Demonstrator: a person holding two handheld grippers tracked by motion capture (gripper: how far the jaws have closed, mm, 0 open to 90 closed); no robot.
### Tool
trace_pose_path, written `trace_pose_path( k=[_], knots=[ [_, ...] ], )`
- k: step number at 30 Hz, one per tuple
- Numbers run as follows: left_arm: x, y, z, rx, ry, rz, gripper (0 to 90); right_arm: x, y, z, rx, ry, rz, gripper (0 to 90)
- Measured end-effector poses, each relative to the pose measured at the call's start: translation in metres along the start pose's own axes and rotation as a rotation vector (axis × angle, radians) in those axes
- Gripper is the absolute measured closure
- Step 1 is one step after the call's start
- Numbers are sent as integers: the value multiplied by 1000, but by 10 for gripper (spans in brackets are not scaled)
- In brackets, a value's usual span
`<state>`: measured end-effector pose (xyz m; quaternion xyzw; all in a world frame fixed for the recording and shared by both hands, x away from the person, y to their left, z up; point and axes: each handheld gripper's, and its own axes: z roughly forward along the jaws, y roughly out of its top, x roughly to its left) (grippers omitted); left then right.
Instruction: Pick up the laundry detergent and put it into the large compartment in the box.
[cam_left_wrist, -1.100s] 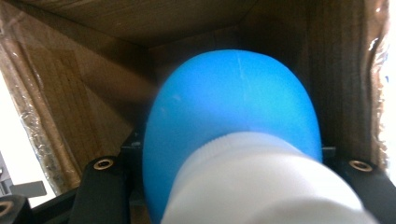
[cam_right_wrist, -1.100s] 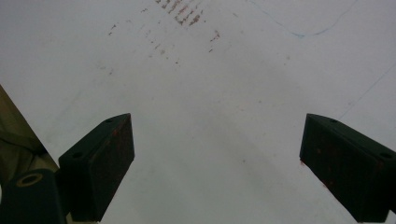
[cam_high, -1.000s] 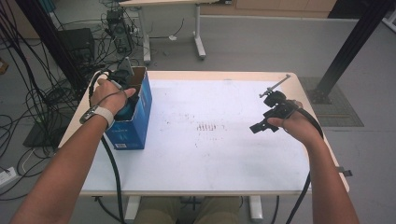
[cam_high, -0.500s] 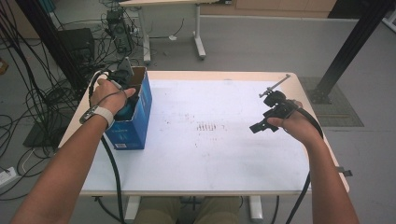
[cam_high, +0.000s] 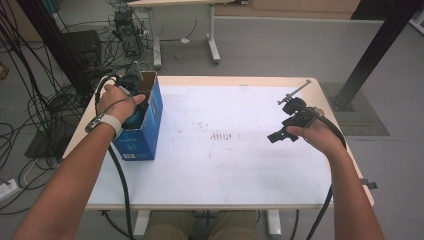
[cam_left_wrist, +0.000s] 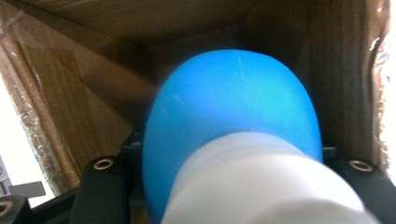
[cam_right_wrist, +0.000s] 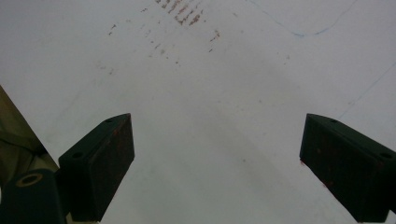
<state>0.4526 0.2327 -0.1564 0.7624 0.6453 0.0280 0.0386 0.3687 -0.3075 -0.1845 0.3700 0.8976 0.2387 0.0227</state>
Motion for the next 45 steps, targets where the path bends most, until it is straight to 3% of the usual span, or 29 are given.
trace_pose_path(
  k=[45],
  knots=[
    [0, -1, 0, 0, 4, 0, 387, -1, -4, -1, 5, 0, 7, 99]
  ],
)
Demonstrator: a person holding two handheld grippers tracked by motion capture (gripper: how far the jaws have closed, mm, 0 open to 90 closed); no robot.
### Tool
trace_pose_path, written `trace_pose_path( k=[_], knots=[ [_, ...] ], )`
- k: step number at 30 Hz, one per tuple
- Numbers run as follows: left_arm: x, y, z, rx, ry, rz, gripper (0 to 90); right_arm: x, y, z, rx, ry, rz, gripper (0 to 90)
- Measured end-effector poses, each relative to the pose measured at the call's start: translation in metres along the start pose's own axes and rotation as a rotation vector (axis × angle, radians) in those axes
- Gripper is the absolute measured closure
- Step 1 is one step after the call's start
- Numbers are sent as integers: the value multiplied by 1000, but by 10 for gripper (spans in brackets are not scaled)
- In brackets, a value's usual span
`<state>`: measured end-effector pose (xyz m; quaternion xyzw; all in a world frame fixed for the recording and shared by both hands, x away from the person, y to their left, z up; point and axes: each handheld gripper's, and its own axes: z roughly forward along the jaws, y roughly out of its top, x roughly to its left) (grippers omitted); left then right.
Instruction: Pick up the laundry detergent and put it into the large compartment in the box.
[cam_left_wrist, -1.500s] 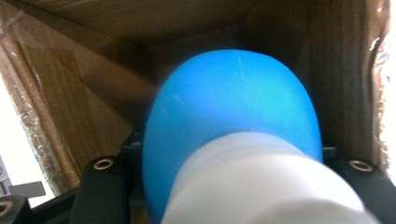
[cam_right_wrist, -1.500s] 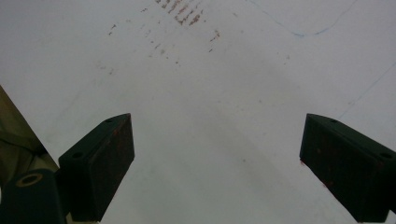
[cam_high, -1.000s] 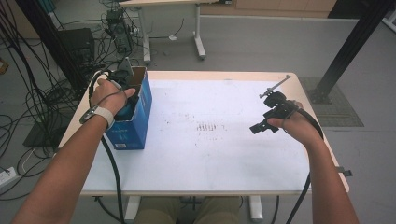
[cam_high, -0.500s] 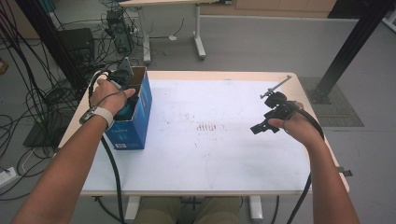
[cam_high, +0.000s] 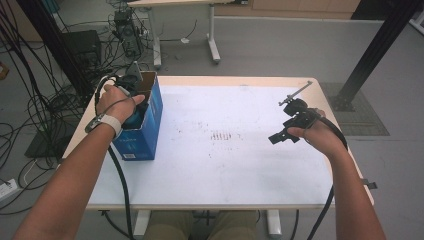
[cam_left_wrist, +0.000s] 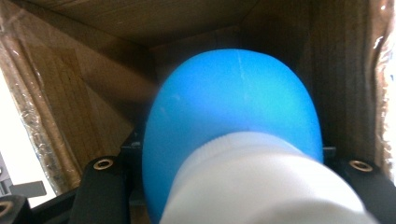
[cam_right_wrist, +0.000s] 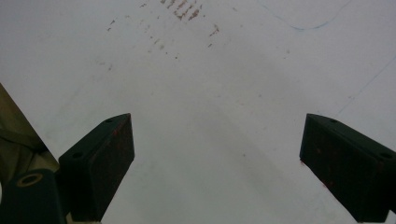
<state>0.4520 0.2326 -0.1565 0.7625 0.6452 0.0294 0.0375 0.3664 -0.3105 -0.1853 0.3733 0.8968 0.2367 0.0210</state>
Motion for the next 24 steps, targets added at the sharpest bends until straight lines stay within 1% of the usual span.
trace_pose_path(
  k=[24],
  knots=[
    [-1, 0, 0, 1, 2, 1, 387, 0, -4, -1, 1, -1, 5, 100]
  ],
)
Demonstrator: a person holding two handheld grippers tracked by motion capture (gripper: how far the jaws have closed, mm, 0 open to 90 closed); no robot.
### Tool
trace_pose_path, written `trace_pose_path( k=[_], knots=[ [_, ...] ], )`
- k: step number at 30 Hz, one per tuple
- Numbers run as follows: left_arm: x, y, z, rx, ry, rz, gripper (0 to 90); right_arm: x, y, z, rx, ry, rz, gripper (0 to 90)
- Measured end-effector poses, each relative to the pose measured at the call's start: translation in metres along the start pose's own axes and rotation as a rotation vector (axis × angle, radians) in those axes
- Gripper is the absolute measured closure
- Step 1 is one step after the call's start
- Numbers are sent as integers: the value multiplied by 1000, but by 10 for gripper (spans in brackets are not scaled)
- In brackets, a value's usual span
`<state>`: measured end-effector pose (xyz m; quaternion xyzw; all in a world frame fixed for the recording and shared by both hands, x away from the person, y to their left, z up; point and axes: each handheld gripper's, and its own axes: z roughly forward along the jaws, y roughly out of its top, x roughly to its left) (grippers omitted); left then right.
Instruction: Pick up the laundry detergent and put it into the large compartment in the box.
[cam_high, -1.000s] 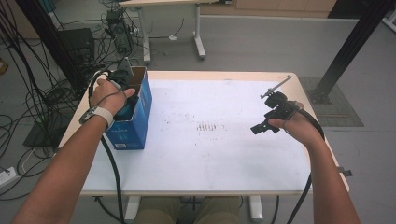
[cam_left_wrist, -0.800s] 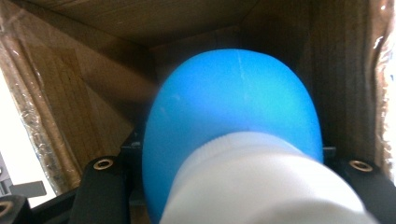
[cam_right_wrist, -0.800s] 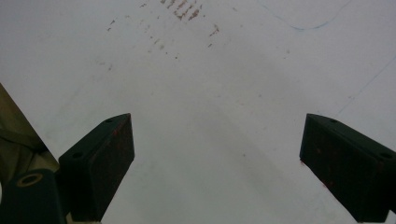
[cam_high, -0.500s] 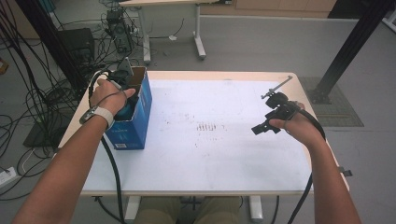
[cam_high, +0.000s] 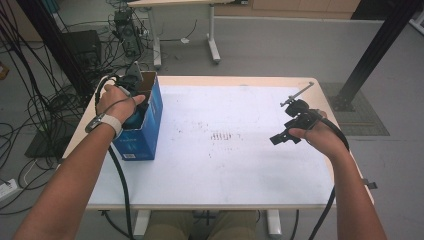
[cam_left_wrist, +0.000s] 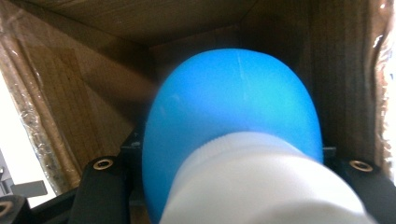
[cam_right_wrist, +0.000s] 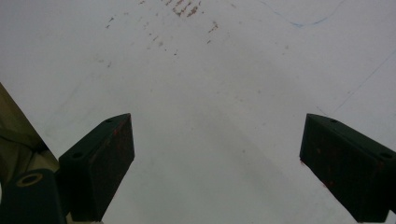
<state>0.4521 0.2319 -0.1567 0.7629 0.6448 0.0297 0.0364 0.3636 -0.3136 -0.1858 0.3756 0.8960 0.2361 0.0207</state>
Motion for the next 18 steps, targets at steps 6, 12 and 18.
trace_pose_path(
  k=[6, 12, 18],
  knots=[
    [0, 0, 0, -2, -1, 0, 386, 0, -2, 0, -4, 0, 1, 100],
    [0, 0, 0, 0, -1, 1, 385, 0, -2, 1, -3, 1, 1, 100],
    [0, 0, 0, 0, -2, 1, 384, 0, -2, 0, -3, 1, 2, 100]
  ],
)
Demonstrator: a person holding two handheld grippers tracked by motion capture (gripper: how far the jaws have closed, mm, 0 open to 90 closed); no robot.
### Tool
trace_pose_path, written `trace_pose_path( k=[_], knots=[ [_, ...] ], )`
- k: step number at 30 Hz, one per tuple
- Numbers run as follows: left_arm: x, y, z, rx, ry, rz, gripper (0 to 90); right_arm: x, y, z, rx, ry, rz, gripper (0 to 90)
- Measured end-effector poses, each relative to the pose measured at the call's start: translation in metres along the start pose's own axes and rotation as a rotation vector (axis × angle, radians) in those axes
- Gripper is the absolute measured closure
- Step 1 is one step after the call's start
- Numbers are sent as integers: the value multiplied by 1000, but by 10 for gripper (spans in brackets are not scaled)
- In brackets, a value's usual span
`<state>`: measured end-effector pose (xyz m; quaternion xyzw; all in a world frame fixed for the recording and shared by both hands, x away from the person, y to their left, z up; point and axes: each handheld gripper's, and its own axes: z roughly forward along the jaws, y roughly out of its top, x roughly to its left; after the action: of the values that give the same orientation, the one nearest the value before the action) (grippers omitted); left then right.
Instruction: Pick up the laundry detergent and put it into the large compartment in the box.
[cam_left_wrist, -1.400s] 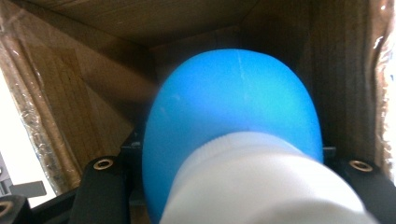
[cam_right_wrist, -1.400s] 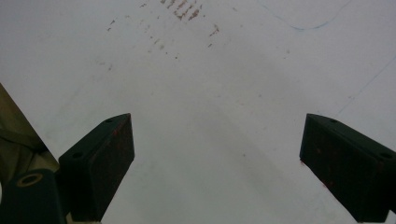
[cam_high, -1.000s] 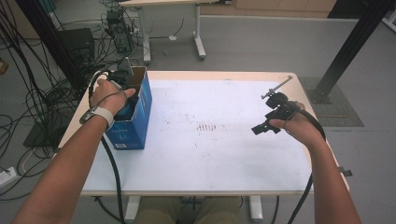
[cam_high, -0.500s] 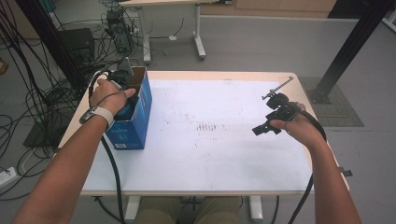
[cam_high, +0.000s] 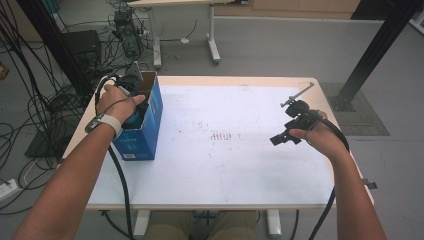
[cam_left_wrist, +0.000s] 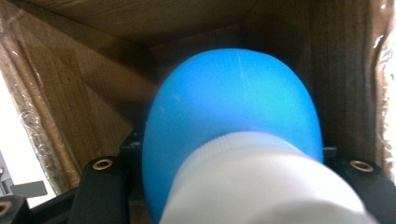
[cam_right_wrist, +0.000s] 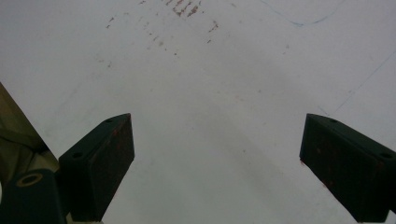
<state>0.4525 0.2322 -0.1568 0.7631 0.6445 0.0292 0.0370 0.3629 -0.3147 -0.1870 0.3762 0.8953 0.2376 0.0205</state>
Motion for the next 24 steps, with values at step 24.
trace_pose_path(
  k=[24],
  knots=[
    [8, -2, -1, -2, -18, -5, 289, 2, 5, 2, 6, 0, -9, 100]
  ],
)
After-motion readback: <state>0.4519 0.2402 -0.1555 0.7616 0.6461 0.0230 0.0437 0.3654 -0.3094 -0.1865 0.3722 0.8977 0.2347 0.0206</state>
